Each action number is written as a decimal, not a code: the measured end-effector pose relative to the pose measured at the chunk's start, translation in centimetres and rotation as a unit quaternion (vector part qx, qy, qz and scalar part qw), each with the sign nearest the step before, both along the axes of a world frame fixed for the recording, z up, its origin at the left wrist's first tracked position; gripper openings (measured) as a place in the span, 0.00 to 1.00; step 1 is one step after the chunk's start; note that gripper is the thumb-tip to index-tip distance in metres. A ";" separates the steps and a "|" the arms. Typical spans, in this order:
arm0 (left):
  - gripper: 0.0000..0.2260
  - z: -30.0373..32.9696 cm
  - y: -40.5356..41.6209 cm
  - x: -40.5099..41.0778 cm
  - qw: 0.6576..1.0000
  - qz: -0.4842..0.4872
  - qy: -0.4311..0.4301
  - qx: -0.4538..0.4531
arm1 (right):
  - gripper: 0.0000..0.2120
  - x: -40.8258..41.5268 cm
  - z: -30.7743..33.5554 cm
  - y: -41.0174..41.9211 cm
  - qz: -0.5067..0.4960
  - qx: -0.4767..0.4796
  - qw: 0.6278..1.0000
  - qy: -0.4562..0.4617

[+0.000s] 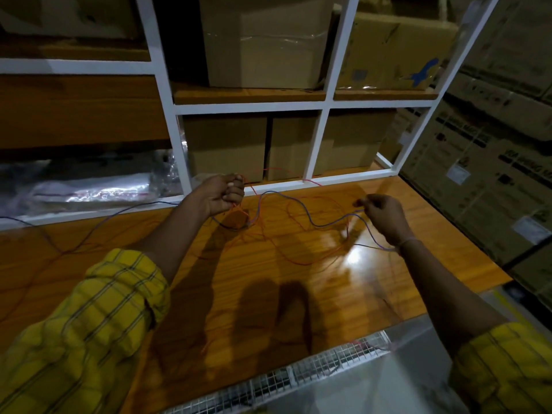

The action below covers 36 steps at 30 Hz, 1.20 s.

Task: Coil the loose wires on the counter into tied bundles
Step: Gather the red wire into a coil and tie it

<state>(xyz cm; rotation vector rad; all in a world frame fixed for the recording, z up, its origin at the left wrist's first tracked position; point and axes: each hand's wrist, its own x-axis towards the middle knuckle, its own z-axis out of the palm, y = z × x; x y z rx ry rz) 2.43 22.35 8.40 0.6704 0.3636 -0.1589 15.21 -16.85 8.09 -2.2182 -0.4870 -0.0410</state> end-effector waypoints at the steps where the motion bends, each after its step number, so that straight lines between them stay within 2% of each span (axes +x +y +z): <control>1: 0.15 -0.2 -0.1 0.3 1.000 0.008 0.004 -0.020 | 0.13 0.0 -0.4 0.6 -0.022 -0.078 0.993 -0.087; 3: 0.15 -0.2 -0.6 0.7 0.998 0.023 0.009 -0.059 | 0.11 -0.7 -0.5 1.7 -0.042 -0.200 0.962 -0.179; 7: 0.17 0.6 -2.0 1.1 0.994 0.036 0.008 -0.106 | 0.08 -3.7 -0.3 4.1 -0.031 -0.417 0.882 -0.216; 10: 0.17 1.8 -3.2 1.2 0.995 0.050 -0.003 -0.092 | 0.12 -5.7 -0.8 5.8 0.034 -0.505 0.835 -0.215; 13: 0.15 2.5 -4.0 1.4 0.995 0.071 -0.024 -0.064 | 0.14 -7.3 -1.3 7.6 0.110 -0.551 0.793 -0.234; 14: 0.15 2.7 -4.1 1.4 0.995 0.074 -0.031 -0.059 | 0.14 -7.4 -1.4 7.9 0.120 -0.550 0.793 -0.233; 16: 0.15 2.9 -3.3 1.5 0.994 0.091 -0.033 -0.051 | 0.13 -6.7 -1.5 7.6 0.105 -0.524 0.821 -0.200; 21: 0.16 3.1 0.4 0.7 0.984 0.161 -0.018 -0.071 | 0.22 -4.0 -2.9 2.0 0.057 -0.352 0.925 -0.133; 26: 0.17 3.0 0.5 0.2 0.965 0.231 -0.045 -0.111 | 0.29 -4.1 -3.2 -0.2 0.070 -0.260 0.956 -0.114; 28: 0.16 3.0 0.2 0.4 0.951 0.283 -0.050 -0.110 | 0.31 -4.2 -3.2 -0.2 0.077 -0.258 0.955 -0.124; 30: 0.15 3.4 -0.2 0.1 0.938 0.329 -0.040 -0.100 | 0.34 -4.3 -3.4 -0.5 0.079 -0.294 0.941 -0.151; 33: 0.13 3.9 -0.5 -0.7 0.924 0.373 -0.036 -0.076 | 0.35 -4.6 -3.7 -1.3 0.073 -0.433 0.878 -0.189; 34: 0.12 3.8 -0.5 -0.7 0.926 0.371 -0.039 -0.056 | 0.33 -5.0 -3.7 -1.2 0.081 -0.473 0.857 -0.190; 36: 0.11 3.4 -0.7 -0.4 0.939 0.341 -0.018 0.044 | 0.24 -6.1 -3.3 -0.4 0.120 -0.519 0.823 -0.199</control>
